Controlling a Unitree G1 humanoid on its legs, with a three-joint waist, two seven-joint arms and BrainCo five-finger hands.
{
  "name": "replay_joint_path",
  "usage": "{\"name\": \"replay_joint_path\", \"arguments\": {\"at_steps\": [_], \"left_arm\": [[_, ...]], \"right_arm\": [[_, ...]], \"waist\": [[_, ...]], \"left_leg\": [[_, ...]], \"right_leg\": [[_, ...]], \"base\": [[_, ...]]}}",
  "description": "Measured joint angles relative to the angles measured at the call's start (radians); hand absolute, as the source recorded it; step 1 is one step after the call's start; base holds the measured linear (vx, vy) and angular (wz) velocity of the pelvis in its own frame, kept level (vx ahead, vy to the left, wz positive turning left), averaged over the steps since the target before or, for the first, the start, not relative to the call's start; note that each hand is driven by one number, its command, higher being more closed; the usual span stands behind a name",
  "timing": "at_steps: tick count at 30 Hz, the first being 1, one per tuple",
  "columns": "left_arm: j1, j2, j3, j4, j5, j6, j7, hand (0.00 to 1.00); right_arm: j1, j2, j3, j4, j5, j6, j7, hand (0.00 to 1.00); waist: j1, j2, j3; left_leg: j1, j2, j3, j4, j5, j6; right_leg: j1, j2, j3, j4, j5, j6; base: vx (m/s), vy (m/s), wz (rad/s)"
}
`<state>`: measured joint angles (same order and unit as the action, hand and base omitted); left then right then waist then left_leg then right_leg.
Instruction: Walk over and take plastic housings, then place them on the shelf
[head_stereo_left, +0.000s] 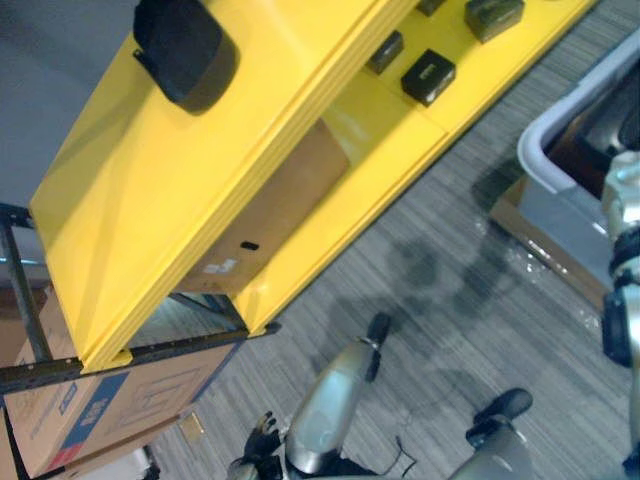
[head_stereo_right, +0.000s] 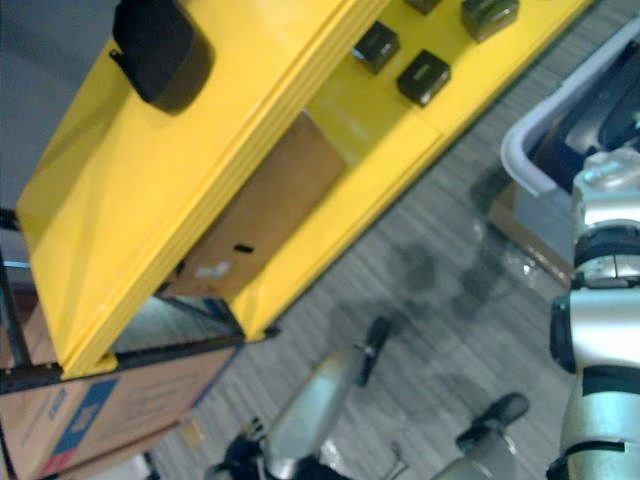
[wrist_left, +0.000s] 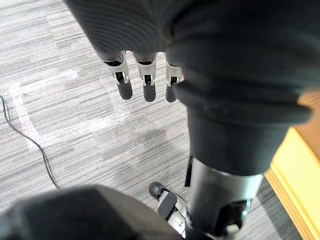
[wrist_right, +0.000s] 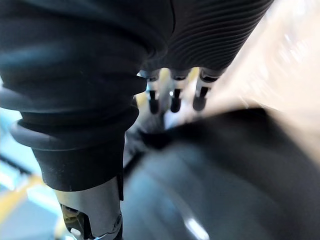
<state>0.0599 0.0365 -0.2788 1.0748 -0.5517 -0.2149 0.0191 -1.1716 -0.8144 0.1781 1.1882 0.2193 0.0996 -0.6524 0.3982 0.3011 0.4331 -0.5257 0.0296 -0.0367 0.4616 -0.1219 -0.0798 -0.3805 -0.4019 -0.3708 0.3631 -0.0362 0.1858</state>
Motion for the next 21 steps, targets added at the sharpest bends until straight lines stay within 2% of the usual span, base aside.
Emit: {"name": "replay_joint_path", "arguments": {"at_steps": [1,4,9,14,15,21], "left_arm": [[0.0,0.001,0.0,0.001,0.0,0.0,0.0,0.0],[0.0,0.001,0.0,0.001,0.0,0.0,0.0,0.0],[0.0,-0.001,0.0,0.005,-0.001,-0.002,0.0,0.0],[0.0,-0.001,0.0,0.006,-0.002,-0.002,0.0,0.0],[0.0,-0.001,0.0,0.006,-0.002,-0.002,0.0,0.0],[-0.001,-0.001,0.0,0.006,-0.005,-0.003,0.0,0.0]], "right_arm": [[0.0,-0.004,0.0,0.0,-0.008,-0.008,0.036,0.0],[0.0,-0.014,0.0,0.0,-0.028,-0.01,0.057,0.0],[0.003,-0.014,-0.044,0.001,-0.027,0.028,-0.035,0.0],[0.007,-0.013,-0.044,-0.008,-0.038,0.081,-0.046,0.0],[0.007,-0.013,-0.044,-0.009,-0.038,0.085,-0.046,1.0],[0.007,-0.015,-0.039,-0.021,-0.05,0.134,-0.022,1.0]], "waist": [[-0.003,0.0,0.0],[-0.003,0.001,0.0],[-0.001,0.001,0.0],[0.0,0.001,0.0],[0.0,0.001,-0.001],[0.001,0.001,-0.001]], "left_leg": [[0.0,0.002,0.004,0.0,0.0,0.0],[0.002,0.009,0.017,0.0,-0.001,0.0],[0.001,0.01,0.017,0.001,-0.002,0.001],[0.001,0.009,0.017,0.001,-0.002,0.001],[0.001,0.009,0.017,0.001,-0.002,0.001],[0.001,0.008,0.017,0.001,-0.002,0.001]], "right_leg": [[-0.003,0.001,0.005,0.001,0.0,0.0],[-0.011,0.005,0.016,0.001,0.001,-0.002],[-0.012,0.006,0.016,-0.001,0.003,-0.003],[-0.009,0.006,0.015,-0.004,0.004,-0.002],[-0.009,0.006,0.015,-0.004,0.004,-0.002],[-0.009,0.005,0.015,-0.003,0.004,-0.002]], "base": [[-0.01,-0.002,-0.12],[-0.01,-0.001,-0.11],[0.0,0.0,-0.01],[0.0,0.0,0.0],[0.0,0.0,0.0],[0.0,0.0,0.0]]}}
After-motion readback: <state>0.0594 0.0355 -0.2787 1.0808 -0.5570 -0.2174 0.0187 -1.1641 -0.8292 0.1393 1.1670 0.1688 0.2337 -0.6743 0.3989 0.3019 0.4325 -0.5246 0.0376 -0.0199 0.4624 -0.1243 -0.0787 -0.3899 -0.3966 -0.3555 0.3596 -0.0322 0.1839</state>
